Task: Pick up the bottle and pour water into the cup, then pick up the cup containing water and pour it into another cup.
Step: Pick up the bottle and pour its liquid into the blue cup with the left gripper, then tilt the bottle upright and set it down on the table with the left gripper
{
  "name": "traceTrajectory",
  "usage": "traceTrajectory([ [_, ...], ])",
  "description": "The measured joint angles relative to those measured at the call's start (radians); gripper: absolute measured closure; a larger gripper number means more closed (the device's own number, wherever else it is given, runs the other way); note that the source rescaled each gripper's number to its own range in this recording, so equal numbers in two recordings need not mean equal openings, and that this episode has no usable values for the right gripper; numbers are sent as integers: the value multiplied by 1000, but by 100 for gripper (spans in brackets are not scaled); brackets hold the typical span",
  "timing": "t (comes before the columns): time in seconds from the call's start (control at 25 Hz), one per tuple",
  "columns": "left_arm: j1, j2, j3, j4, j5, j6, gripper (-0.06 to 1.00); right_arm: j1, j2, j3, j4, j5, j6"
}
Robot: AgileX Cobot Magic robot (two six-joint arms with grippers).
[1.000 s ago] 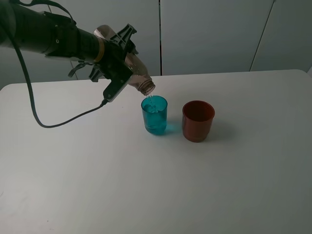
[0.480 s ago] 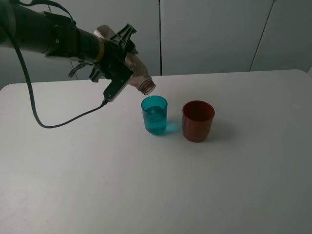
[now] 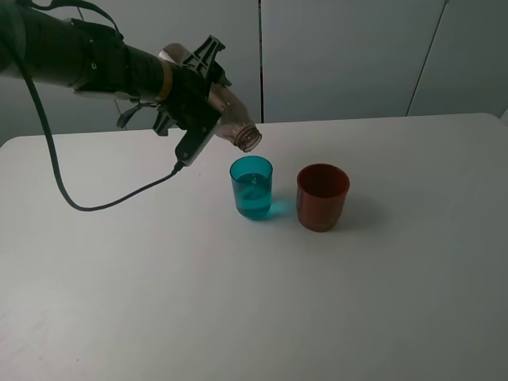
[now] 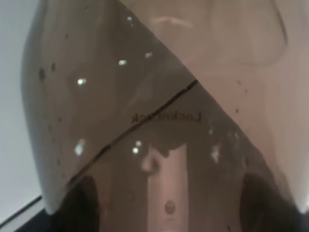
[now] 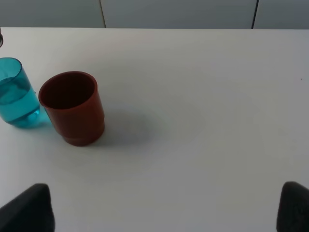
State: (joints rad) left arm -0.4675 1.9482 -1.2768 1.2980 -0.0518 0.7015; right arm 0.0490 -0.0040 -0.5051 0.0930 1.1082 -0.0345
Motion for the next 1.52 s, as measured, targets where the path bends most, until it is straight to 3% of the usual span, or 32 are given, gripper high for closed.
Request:
traceTrajectory([
  [0.08, 4, 0, 0, -31, -5, -56, 94, 0, 0, 0, 0, 0, 0],
  [0.24, 24, 0, 0, -97, -64, -268, 94, 0, 0, 0, 0, 0, 0],
  [0.4, 57, 0, 37, -188, -225, -457, 94, 0, 0, 0, 0, 0, 0],
  [0.68, 130, 2, 143, -451, -516, -702, 94, 0, 0, 0, 0, 0, 0],
  [0.8, 188, 31, 201, -498, -678, -738, 94, 0, 0, 0, 0, 0, 0],
  [1.0, 282, 128, 248, -509, -863, -804, 94, 0, 0, 0, 0, 0, 0],
  [1.16, 346, 234, 248, -513, -1070, -864, 94, 0, 0, 0, 0, 0, 0],
  [1.52, 404, 374, 248, -520, -1158, -877, 94, 0, 0, 0, 0, 0, 0],
])
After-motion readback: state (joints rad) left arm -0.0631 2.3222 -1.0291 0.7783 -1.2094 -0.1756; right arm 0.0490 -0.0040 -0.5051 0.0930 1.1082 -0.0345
